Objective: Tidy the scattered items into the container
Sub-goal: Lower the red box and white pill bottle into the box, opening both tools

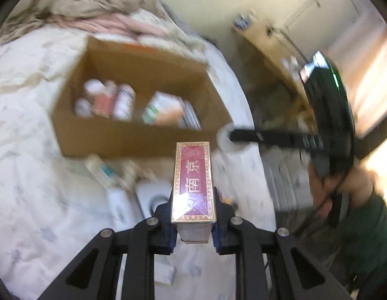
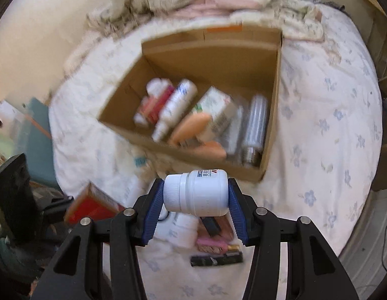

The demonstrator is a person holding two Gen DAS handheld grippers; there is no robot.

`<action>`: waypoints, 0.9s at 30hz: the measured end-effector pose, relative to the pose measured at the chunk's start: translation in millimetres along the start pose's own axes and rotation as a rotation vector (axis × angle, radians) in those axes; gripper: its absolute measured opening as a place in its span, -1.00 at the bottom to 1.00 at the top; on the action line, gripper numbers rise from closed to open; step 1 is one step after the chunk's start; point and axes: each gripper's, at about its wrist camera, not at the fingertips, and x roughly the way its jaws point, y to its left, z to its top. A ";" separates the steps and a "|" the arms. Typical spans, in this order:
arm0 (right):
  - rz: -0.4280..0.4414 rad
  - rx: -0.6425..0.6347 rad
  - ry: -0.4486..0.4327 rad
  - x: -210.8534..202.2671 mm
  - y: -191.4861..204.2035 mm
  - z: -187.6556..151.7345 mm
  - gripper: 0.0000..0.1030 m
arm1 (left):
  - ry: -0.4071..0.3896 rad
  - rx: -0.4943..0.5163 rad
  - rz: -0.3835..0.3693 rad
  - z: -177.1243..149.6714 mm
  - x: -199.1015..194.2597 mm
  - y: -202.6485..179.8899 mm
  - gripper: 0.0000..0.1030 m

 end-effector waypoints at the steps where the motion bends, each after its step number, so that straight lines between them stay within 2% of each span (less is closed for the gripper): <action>1: 0.008 0.010 -0.033 2.5 0.8 9.3 0.05 | -0.018 -0.002 0.012 8.3 -4.6 2.0 -0.59; 5: -0.043 0.001 -0.111 -15.6 -3.6 30.9 0.05 | -0.060 0.024 0.091 53.1 -10.9 1.4 -0.59; 7: -0.056 0.020 -0.141 -12.2 -7.6 42.1 0.05 | -0.080 0.056 0.139 72.4 -8.6 -3.3 -0.59; 11: -0.081 0.023 -0.130 7.7 -14.7 52.8 0.05 | -0.064 0.070 0.227 105.4 12.5 -0.8 -0.59; 14: -0.067 0.035 -0.111 24.2 -17.8 58.3 0.05 | -0.020 0.057 0.281 122.0 33.6 7.9 -0.59; 17: -0.098 -0.008 -0.080 37.6 -14.8 61.7 0.05 | 0.025 0.045 0.333 131.7 64.2 14.8 -0.59; 20: -0.180 -0.084 -0.027 55.4 -7.9 60.4 0.05 | 0.074 0.071 0.382 132.2 89.8 15.1 -0.59; 24: -0.246 -0.157 0.038 77.2 -1.7 60.2 0.05 | 0.138 0.125 0.411 129.5 119.2 12.0 -0.58; 27: -0.263 -0.162 0.078 85.9 -2.3 61.2 0.05 | 0.192 0.110 0.412 130.9 137.3 14.2 -0.58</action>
